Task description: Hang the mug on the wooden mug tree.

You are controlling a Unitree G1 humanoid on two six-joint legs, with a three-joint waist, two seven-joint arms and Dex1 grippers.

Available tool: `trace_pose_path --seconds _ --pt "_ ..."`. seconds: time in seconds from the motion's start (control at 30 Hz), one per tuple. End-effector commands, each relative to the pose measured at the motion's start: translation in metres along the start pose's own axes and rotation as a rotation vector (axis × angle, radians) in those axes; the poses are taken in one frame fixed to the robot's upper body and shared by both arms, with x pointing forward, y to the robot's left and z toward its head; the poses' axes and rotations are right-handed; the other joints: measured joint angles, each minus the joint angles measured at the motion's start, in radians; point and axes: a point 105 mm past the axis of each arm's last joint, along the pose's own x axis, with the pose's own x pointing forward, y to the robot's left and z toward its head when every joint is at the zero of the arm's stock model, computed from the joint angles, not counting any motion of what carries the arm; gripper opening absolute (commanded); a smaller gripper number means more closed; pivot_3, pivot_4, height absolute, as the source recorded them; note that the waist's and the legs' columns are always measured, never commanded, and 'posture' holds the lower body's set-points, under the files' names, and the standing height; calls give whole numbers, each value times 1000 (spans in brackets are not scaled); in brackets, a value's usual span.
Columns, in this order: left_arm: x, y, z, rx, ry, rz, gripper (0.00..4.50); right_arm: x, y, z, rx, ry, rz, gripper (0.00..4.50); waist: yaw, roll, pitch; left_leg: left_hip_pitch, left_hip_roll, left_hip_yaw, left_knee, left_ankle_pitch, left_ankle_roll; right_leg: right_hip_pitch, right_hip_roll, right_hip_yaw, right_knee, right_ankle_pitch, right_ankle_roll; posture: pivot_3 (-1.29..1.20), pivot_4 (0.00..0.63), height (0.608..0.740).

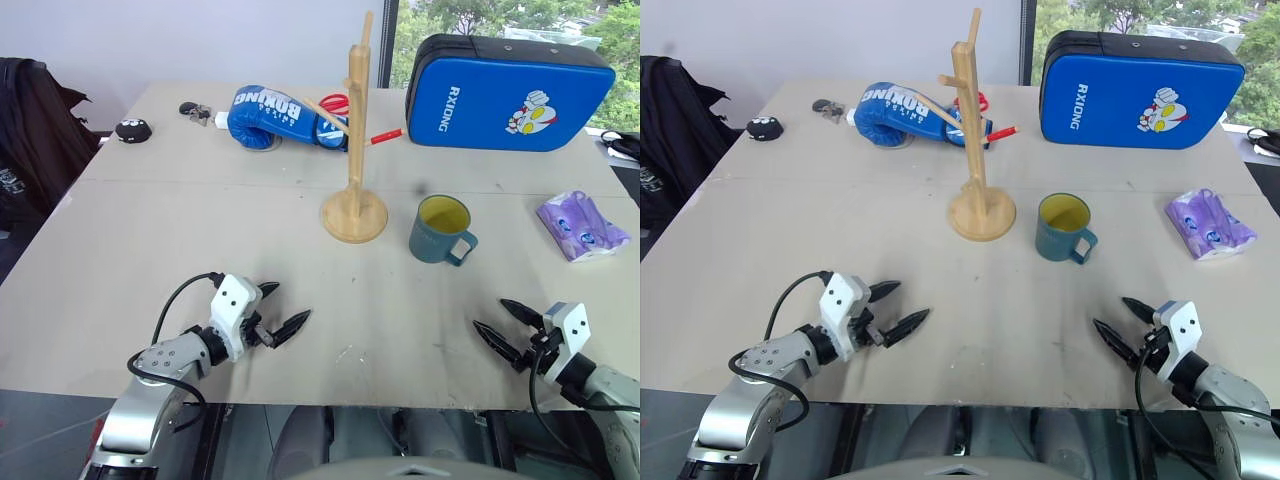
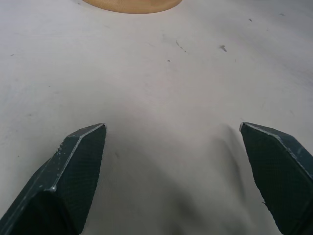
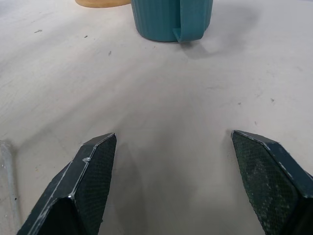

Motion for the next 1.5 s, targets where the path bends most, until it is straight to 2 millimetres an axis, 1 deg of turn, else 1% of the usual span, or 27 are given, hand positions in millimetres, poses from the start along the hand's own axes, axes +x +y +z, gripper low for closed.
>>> trace_pose_path --seconds 0.03,0.13,0.47,0.73,0.77,0.87,1.0,1.1,1.17,1.23,1.33,1.5 --pt "-2 -8 2 4 -20 -9 4500 0 0 7 -15 -24 7 3746 0 0 0 0 0 0 0 0 0 0 0 0 0 0 0 0 150 737" --pt "-5 -6 3 -5 -28 4 4500 2 -1 9 -20 -23 11 3746 -1 0 0 0 0 0 0 0 0 0 0 0 0 0 0 0 150 737" --pt "-4 -5 5 0 -36 0 4500 8 -2 10 -28 -26 -13 3746 -1 0 0 0 0 0 0 0 0 0 0 0 0 0 0 0 150 737" --pt "-3 -5 6 9 -33 -5 4500 8 -2 10 -22 -32 -22 3746 -1 0 0 0 0 0 0 0 0 0 0 0 0 0 0 0 150 737" --pt "-3 -6 8 15 -35 -12 4500 8 -2 13 -18 -44 -30 3746 -1 0 0 0 0 0 0 0 0 0 0 0 0 0 0 0 150 737" --pt "0 -12 21 34 -64 -57 4500 17 -1 25 -13 -95 -69 3746 -1 0 0 0 0 0 0 0 0 0 0 0 0 0 0 0 150 737" --pt "7 -29 48 69 -127 -167 4500 39 2 37 -15 -164 -160 3746 -2 0 0 0 0 0 0 0 0 0 0 0 0 0 0 0 150 737" --pt "10 -42 64 88 -150 -248 4500 53 5 45 -19 -204 -205 3746 -1 0 0 0 0 0 0 0 0 -1 0 0 1 0 0 0 150 737" --pt "12 -49 75 112 -163 -284 4500 61 0 50 -30 -230 -277 3746 -2 0 0 -1 0 0 0 0 0 -1 0 0 0 0 0 0 150 737" --pt "14 -49 85 141 -176 -285 4500 69 -3 52 -37 -236 -325 3746 -2 0 0 -2 0 0 0 0 -1 -2 0 0 0 0 0 0 150 737" --pt "16 -48 93 161 -185 -284 4500 74 -7 54 -35 -242 -373 3746 -2 1 0 -2 0 0 0 0 -1 -2 0 0 0 0 0 0 150 737" --pt "18 -50 101 182 -192 -280 4500 80 -14 54 -36 -241 -435 3746 -4 1 0 -2 0 0 0 1 -1 -2 0 0 0 0 0 0 150 737"
